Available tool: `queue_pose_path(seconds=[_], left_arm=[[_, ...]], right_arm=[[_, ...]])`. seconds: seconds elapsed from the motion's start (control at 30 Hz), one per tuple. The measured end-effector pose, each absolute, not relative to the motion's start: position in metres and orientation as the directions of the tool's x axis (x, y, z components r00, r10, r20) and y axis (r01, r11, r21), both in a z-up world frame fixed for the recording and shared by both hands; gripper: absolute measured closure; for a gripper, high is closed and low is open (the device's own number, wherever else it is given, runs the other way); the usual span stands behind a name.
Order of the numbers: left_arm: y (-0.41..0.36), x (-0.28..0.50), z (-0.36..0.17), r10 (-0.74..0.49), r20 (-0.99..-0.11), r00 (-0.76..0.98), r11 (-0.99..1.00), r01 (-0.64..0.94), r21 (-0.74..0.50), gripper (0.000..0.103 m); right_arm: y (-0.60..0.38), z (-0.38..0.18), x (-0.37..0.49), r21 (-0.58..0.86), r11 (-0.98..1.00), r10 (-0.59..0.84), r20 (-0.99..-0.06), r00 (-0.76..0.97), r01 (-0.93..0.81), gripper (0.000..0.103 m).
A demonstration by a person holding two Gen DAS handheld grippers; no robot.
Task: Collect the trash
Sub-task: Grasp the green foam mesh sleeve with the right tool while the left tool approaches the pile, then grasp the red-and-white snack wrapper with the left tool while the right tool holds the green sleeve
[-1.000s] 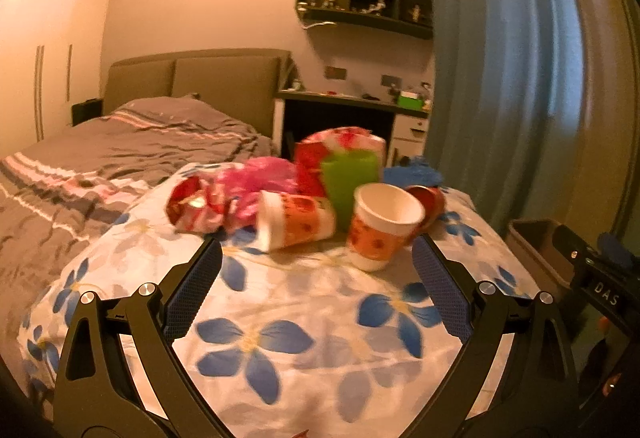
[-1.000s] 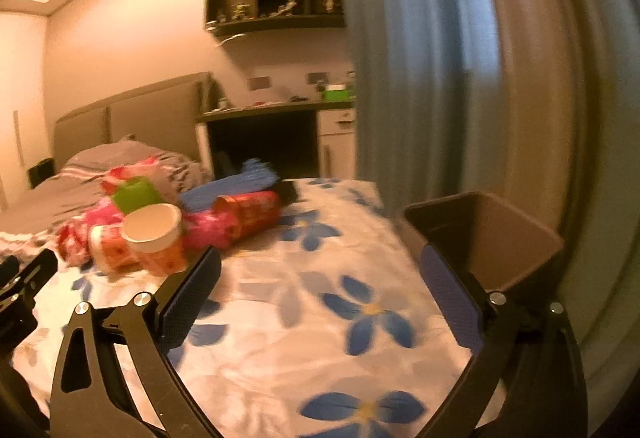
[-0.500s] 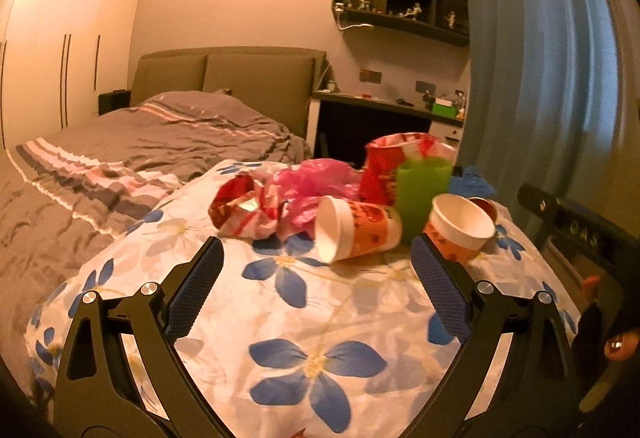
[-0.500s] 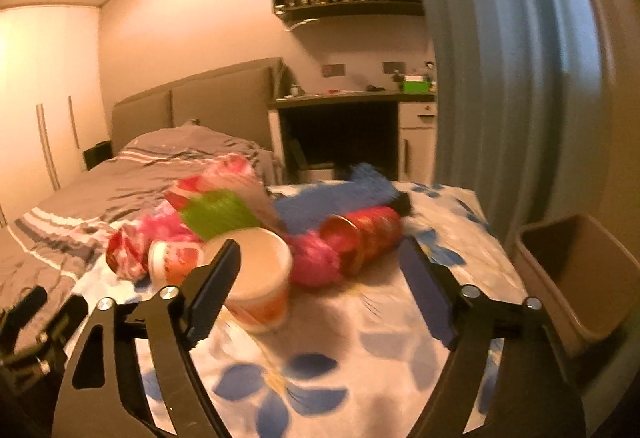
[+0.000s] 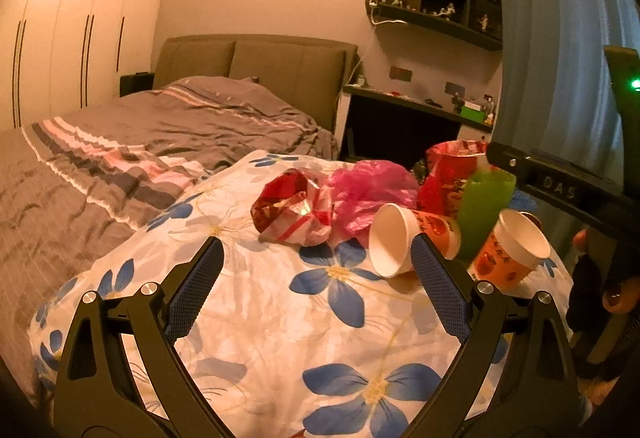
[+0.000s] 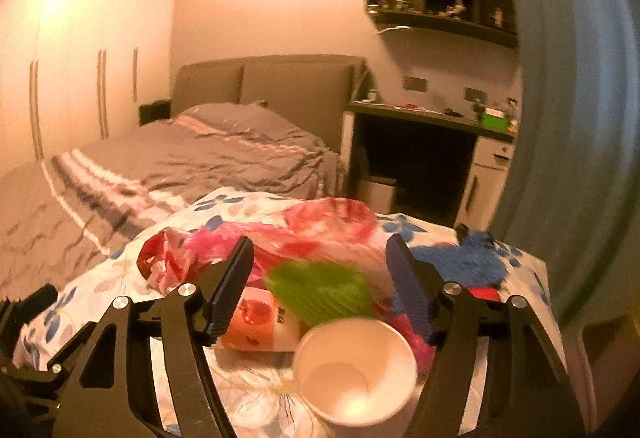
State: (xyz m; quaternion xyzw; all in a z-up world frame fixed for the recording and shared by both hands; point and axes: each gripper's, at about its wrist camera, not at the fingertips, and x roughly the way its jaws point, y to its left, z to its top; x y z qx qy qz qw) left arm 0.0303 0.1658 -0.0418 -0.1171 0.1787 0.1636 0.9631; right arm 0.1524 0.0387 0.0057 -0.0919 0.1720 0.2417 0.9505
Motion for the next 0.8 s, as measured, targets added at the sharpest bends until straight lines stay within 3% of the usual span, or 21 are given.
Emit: queue_pose_path(seconds=[0.07, 0.23, 0.37, 0.8], left_arm=[[0.169, 0.033, -0.043, 0.271, -0.388, 0.881, 0.917, -0.359, -0.173, 0.010], [0.174, 0.036, -0.045, 0.269, -0.398, 0.877, 0.915, -0.362, -0.181, 0.010], [0.173, 0.037, -0.046, 0.256, -0.402, 0.879, 0.916, -0.353, -0.189, 0.010], [0.140, 0.050, -0.038, 0.170, -0.382, 0.908, 0.955, -0.247, -0.163, 0.010]], right_arm=[[0.045, 0.002, 0.159, -0.126, 0.851, 0.429, -0.393, 0.813, -0.510, 0.046], [0.052, -0.007, 0.166, -0.170, 0.836, 0.412, -0.434, 0.801, -0.522, 0.083], [0.041, -0.008, 0.164, -0.138, 0.840, 0.424, -0.437, 0.793, -0.525, 0.100], [-0.014, 0.018, 0.146, 0.065, 0.866, 0.489, -0.316, 0.813, -0.496, 0.102]])
